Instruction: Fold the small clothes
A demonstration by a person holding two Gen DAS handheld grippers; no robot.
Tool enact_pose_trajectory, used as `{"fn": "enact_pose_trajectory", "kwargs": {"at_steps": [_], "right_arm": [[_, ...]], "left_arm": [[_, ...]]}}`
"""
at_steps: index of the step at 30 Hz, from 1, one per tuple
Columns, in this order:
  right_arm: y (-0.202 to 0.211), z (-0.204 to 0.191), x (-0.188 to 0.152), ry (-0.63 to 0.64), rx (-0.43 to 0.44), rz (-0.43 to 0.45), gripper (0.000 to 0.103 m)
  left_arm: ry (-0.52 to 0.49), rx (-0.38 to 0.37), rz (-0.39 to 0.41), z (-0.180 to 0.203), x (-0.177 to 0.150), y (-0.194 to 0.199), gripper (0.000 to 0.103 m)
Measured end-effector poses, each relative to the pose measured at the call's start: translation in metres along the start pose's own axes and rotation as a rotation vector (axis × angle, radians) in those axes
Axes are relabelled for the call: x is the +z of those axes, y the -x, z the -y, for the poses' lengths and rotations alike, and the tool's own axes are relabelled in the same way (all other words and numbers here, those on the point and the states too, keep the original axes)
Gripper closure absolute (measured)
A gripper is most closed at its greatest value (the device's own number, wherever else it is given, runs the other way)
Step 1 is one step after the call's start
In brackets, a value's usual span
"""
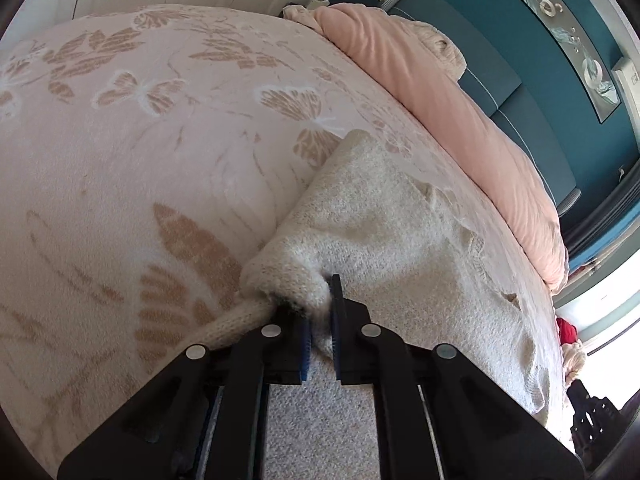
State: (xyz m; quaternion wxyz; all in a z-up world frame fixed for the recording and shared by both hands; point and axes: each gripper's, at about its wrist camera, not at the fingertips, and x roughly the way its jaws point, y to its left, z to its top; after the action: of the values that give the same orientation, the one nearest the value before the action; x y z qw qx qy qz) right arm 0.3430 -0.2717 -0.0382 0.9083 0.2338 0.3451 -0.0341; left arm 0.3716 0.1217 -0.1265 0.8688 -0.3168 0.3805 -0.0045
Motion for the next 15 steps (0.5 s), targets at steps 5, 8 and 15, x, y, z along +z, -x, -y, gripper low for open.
{"fn": "enact_pose_trajectory", "kwargs": {"at_steps": [5,8,15], "right_arm": [[-0.110,-0.038,0.005,0.173,0.000,-0.264,0.096],[-0.127,-0.035,0.007,0.131,-0.036,-0.250,0.097],[-0.119,-0.020,0.009,0.060,-0.048,-0.226,0.100]], "left_arm": [[-0.002,-0.029,0.031,-0.002,-0.003,0.001,0.094],[-0.005,-0.044,0.046,-0.006,-0.006,0.000,0.094],[-0.042,-0.026,0.061,-0.002,-0.009,-0.003,0.094]]}}
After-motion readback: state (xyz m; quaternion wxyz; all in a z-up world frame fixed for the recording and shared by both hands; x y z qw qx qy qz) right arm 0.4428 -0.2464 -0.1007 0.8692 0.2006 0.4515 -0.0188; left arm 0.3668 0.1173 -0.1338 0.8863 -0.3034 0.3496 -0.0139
